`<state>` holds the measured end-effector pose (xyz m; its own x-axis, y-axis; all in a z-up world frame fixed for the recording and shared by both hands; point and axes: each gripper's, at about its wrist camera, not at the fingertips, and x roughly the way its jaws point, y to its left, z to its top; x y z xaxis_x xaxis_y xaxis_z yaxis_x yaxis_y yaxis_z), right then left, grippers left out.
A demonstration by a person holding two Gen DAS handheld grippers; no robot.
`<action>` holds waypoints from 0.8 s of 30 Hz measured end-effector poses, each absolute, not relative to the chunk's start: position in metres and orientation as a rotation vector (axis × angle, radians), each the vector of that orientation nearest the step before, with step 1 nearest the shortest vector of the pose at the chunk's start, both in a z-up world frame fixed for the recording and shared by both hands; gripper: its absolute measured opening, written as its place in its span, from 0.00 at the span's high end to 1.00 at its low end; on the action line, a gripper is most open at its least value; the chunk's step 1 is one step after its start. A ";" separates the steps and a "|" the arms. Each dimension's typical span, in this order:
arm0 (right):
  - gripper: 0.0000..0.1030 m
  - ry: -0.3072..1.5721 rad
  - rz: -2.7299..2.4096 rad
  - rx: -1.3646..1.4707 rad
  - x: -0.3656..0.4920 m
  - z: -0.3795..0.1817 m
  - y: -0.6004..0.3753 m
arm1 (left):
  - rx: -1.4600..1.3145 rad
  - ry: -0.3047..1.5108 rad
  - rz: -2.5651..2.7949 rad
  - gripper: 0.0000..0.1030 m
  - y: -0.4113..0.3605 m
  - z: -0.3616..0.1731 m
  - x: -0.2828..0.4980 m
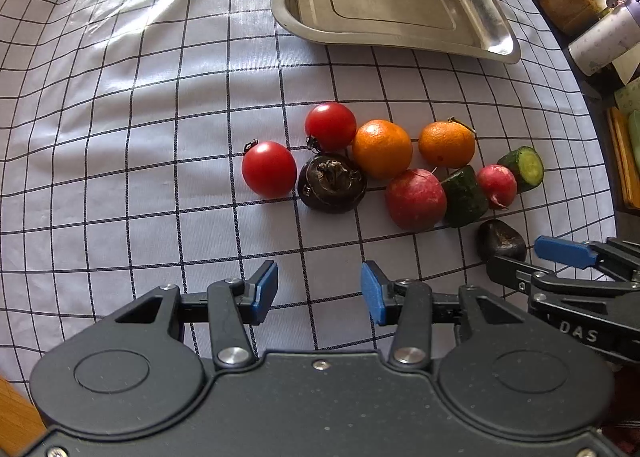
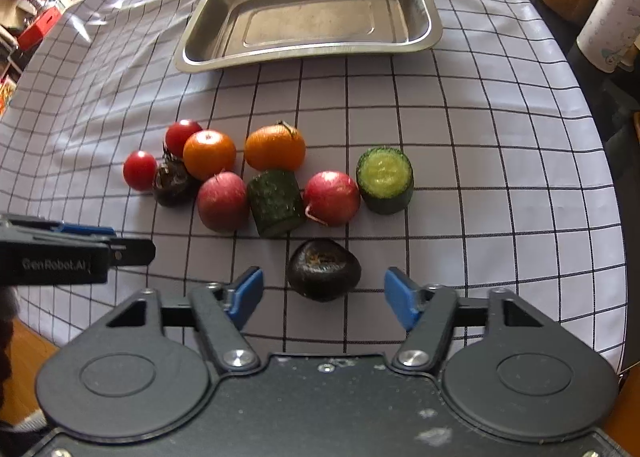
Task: Organize fruits
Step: 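Move both open tools toward the dark brown round fruits, then close right tool on one dark brown fruit while left tool grasps the other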
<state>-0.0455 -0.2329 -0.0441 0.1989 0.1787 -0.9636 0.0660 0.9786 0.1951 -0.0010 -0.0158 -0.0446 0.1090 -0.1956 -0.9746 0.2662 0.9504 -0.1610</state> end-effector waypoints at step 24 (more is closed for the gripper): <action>0.63 1.303 -0.132 0.256 -0.049 -0.040 -0.295 | 0.058 1.392 -0.382 0.49 -0.023 -0.038 0.002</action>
